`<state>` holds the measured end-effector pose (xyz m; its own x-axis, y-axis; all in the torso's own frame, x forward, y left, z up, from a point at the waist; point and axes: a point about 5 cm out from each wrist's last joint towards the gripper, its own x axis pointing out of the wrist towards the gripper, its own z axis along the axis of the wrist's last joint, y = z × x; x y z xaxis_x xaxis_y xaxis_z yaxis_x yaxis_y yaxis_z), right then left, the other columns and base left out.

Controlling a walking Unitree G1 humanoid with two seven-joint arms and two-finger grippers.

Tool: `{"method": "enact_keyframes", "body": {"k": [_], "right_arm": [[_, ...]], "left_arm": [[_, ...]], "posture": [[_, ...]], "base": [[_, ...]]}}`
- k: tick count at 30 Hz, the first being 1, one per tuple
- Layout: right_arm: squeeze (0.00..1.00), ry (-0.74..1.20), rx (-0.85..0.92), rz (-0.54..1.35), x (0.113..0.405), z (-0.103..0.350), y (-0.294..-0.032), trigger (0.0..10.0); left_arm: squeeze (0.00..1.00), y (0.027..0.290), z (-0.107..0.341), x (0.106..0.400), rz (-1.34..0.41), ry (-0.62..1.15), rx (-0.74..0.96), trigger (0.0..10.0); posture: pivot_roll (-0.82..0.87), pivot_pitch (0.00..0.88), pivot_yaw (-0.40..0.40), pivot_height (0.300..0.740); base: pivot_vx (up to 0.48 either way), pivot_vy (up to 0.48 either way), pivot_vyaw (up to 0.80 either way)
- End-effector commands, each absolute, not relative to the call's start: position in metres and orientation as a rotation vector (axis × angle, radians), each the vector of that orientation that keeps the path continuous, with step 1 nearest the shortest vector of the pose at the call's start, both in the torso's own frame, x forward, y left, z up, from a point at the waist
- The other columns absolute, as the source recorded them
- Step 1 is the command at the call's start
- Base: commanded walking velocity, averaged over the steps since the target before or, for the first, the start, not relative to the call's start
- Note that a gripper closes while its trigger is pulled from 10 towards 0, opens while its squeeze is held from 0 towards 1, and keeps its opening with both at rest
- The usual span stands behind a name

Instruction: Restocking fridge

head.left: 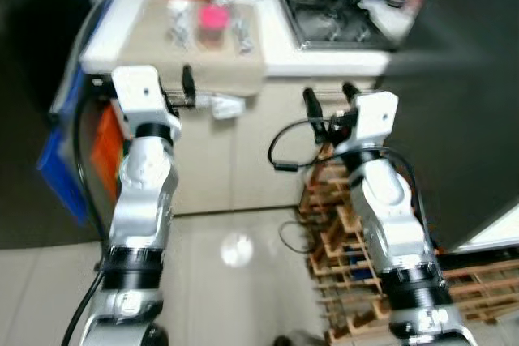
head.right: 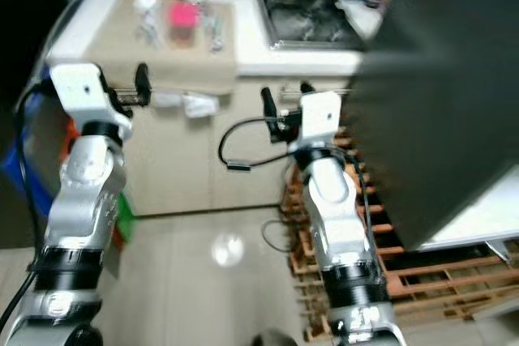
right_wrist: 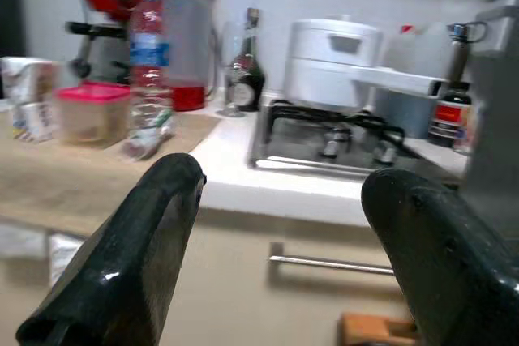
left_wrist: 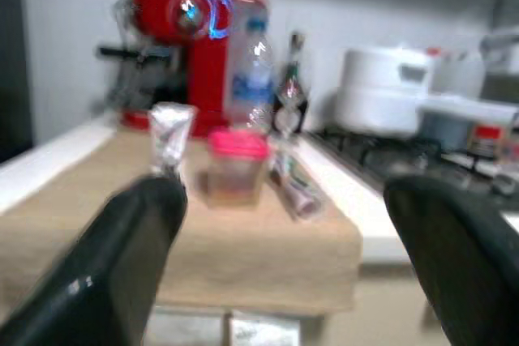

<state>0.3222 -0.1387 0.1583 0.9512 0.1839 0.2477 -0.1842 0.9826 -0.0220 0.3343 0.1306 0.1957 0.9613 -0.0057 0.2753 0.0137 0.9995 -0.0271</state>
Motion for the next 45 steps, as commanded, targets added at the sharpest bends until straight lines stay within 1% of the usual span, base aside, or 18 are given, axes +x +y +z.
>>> {"method": "enact_keyframes", "body": {"k": [1, 11, 17, 24, 28, 33, 34, 35, 36, 40, 41, 42, 45], "right_arm": [[0.0, -0.288, 0.016, 0.224, 0.323, 0.168, -0.126, 10.0], [0.0, -0.313, 0.005, 0.216, 0.323, 0.172, -0.128, 10.0], [0.0, -0.401, -0.003, 0.241, 0.325, 0.197, -0.119, 10.0], [0.0, -0.399, -0.002, 0.245, 0.327, 0.199, -0.119, 10.0], [0.0, -0.389, -0.003, 0.238, 0.329, 0.199, -0.12, 10.0], [0.0, -0.43, -0.014, 0.26, 0.338, 0.22, -0.115, 10.0], [0.0, -0.455, -0.019, 0.286, 0.342, 0.233, -0.111, 10.0], [0.0, -0.497, -0.02, 0.332, 0.347, 0.256, -0.103, 10.0], [0.0, -0.497, -0.02, 0.332, 0.347, 0.256, -0.103, 10.0], [0.0, -0.535, -0.025, 0.389, 0.36, 0.292, -0.092, 10.0], [0.0, -0.535, -0.025, 0.389, 0.36, 0.292, -0.092, 10.0], [0.0, -0.532, -0.029, 0.389, 0.365, 0.299, -0.092, 10.0], [0.0, -0.518, -0.032, 0.38, 0.373, 0.303, -0.092, 10.0]], "left_arm": [[0.0, 0.142, 0.205, 0.335, 0.017, -0.319, -0.012, 10.0], [0.0, 0.144, 0.219, 0.333, 0.045, -0.395, -0.002, 10.0], [0.0, 0.148, 0.237, 0.329, 0.076, -0.476, 0.01, 10.0], [0.0, 0.146, 0.232, 0.331, 0.061, -0.448, 0.003, 10.0], [0.0, 0.143, 0.232, 0.331, 0.043, -0.444, 0.0, 10.0], [0.0, 0.142, 0.24, 0.332, 0.033, -0.475, -0.025, 10.0], [0.0, 0.142, 0.244, 0.331, 0.032, -0.491, -0.028, 10.0], [0.0, 0.143, 0.25, 0.33, 0.035, -0.513, -0.024, 10.0], [0.0, 0.143, 0.25, 0.33, 0.035, -0.513, -0.024, 10.0], [0.0, 0.145, 0.259, 0.325, 0.047, -0.548, -0.02, 10.0], [0.0, 0.145, 0.259, 0.325, 0.047, -0.548, -0.02, 10.0], [0.0, 0.144, 0.261, 0.323, 0.043, -0.551, -0.01, 10.0], [0.0, 0.142, 0.263, 0.321, 0.016, -0.547, 0.007, 10.0]], "posture": [[-0.05, 0.0, -0.039, 0.74], [-0.05, 0.0, -0.039, 0.74], [-0.05, 0.0, -0.039, 0.74], [-0.04, 0.0, -0.04, 0.74], [-0.04, 0.0, -0.044, 0.74], [-0.04, 0.0, -0.043, 0.74], [-0.04, 0.0, -0.043, 0.74], [-0.04, 0.0, -0.043, 0.74], [-0.04, 0.0, -0.043, 0.74], [-0.01, 0.0, -0.076, 0.74], [-0.01, 0.0, -0.076, 0.74], [0.03, 0.0, -0.094, 0.74], [0.05, 0.0, -0.101, 0.74]], "base": [[0.48, 0.0, 0.0], [0.48, 0.0, 0.0], [0.48, 0.0, 0.0], [0.48, 0.0, 0.0], [0.48, 0.0, 0.6], [0.48, 0.0, 0.0], [0.0, 0.0, 0.0], [0.0, 0.0, 0.0], [0.0, 0.0, 0.0], [0.0, 0.0, 0.0], [0.0, 0.0, 0.0], [0.0, 0.0, 0.0], [0.0, 0.0, 0.0]]}}
